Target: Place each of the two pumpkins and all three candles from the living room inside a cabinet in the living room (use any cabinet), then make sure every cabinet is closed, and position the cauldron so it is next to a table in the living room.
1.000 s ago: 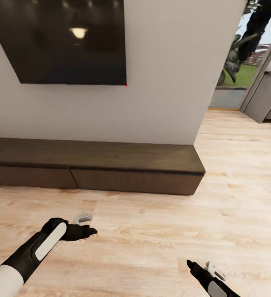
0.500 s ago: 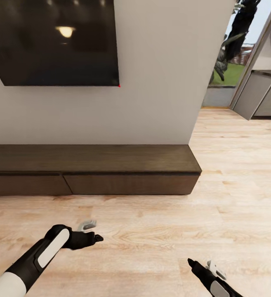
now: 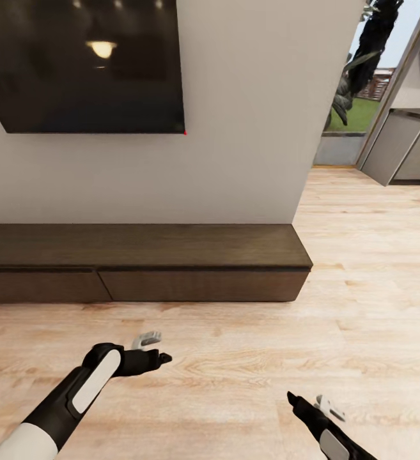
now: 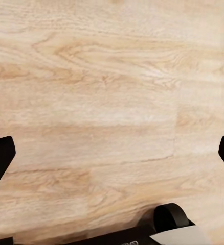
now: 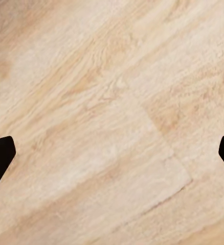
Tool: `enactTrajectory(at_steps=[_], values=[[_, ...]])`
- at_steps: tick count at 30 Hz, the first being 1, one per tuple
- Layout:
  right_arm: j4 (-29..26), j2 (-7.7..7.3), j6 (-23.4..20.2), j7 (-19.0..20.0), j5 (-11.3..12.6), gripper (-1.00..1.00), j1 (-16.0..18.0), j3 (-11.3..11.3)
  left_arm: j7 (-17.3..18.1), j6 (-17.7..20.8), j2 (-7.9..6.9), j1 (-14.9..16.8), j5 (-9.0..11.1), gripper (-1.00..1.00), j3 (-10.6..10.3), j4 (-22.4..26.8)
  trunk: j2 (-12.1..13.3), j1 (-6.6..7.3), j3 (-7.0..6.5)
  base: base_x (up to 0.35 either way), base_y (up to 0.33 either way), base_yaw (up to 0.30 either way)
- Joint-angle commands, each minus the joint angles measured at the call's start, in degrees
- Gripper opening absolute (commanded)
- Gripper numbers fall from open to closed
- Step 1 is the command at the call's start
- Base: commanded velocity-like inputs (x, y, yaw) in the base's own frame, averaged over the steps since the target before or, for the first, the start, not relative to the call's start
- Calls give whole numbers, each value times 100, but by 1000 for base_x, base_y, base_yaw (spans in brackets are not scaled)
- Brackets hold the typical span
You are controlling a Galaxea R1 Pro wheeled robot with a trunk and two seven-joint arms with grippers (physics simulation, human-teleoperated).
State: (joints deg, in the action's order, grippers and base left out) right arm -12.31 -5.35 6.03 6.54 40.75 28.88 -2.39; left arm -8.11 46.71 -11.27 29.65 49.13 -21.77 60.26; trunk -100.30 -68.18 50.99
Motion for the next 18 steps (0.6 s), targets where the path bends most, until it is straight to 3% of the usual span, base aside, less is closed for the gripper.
enactTrajectory(at_steps=[1, 4, 12, 13, 16, 18], values=[[-24, -7, -10, 60, 93, 100, 4, 8, -23, 18, 27, 5, 27, 100, 5, 40, -2, 1, 4, 0, 0, 0], [-121, -61, -106, 157, 189, 100, 4, 105, 74, 46, 125, 1, -57, 100, 85, 137, -2, 1, 4, 0, 0, 0], [-370, -214, -363, 414, 444, 100, 4, 369, 330, 219, 84, -3, -149, 100, 315, 132, -2, 1, 4, 0, 0, 0], [-500, -218, -1878, 3848, 1329, 100, 4, 1387, 965, 445, 80, -3, -151, 100, 482, 136, -2, 1, 4, 0, 0, 0], [-681, -226, -1939, 4570, 1631, 100, 4, 1883, 1300, 565, 60, -3, -149, 100, 576, 125, -2, 1, 4, 0, 0, 0], [-720, -228, -2014, 4921, 1717, 100, 4, 2038, 1479, 592, 46, -3, -149, 100, 598, 116, -2, 1, 4, 0, 0, 0]])
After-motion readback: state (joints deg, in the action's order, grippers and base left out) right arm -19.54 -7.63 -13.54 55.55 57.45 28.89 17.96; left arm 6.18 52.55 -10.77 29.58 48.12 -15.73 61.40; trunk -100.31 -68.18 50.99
